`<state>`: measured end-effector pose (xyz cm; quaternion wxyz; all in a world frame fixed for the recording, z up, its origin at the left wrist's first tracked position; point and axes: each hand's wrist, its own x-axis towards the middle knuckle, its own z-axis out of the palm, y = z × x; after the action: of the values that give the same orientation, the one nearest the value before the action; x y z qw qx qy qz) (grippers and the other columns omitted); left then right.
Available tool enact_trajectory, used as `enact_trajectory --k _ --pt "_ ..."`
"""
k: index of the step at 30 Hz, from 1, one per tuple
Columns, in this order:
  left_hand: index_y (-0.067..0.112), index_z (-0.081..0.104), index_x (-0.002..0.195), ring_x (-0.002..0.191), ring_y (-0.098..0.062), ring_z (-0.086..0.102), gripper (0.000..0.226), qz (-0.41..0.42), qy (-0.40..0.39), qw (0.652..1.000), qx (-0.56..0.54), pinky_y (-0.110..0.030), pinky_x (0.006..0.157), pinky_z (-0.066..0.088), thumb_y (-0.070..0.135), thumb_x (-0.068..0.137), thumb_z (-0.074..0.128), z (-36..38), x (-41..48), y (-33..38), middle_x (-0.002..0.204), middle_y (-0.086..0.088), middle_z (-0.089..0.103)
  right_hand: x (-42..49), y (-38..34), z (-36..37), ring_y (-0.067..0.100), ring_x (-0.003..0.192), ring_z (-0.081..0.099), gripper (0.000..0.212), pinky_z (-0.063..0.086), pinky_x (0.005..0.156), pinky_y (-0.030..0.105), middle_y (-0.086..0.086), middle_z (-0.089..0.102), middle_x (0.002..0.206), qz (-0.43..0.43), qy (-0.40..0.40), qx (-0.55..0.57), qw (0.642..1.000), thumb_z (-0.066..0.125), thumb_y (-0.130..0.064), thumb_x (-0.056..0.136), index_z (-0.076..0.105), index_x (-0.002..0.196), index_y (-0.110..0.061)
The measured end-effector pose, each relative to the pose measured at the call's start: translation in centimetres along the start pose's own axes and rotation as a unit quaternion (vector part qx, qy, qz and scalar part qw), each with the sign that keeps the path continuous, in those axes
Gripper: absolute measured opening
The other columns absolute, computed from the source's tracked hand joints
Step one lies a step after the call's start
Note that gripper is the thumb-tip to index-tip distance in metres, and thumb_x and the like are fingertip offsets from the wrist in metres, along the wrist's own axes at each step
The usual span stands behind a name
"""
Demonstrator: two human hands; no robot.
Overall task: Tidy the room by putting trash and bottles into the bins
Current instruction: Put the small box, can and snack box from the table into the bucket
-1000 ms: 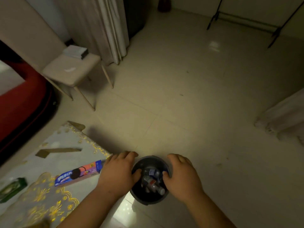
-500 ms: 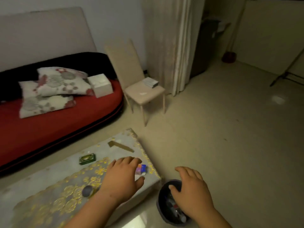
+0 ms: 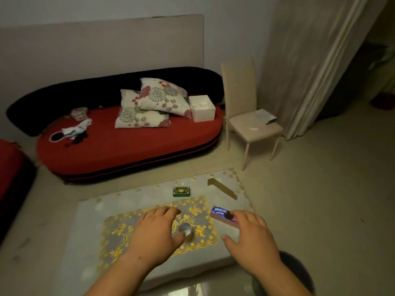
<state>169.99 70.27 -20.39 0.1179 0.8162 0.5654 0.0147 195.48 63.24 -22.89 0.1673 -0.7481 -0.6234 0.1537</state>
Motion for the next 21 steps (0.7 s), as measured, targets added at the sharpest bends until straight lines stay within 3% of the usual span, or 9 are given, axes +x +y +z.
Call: enact_trajectory --k 8,21 --pt "0.042 0.041 0.139 0.13 -0.014 0.045 0.059 0.007 -0.013 1.0 -0.002 -0.034 0.109 0.031 0.065 0.086 0.049 -0.2 2.2 -7.4 0.141 0.015 0.049 2.2 -5.9 5.2 0.014 0.125 0.039 0.066 0.04 0.104 0.035 -0.016 0.047 0.136 0.014 -0.018 0.01 1.0 0.054 -0.068 0.076 0.04 0.135 -0.043" --pt "0.041 0.04 0.139 0.128 -0.019 0.05 0.065 -0.019 -0.063 0.998 -0.009 -0.04 0.105 0.038 0.067 0.082 0.052 8.8 12.2 -7.8 0.14 0.012 0.053 10.5 -3.0 13.5 0.015 0.126 0.039 0.069 0.042 0.099 0.034 -0.012 0.048 0.137 0.014 -0.054 0.034 0.998 0.053 -0.07 0.076 0.04 0.136 -0.041"
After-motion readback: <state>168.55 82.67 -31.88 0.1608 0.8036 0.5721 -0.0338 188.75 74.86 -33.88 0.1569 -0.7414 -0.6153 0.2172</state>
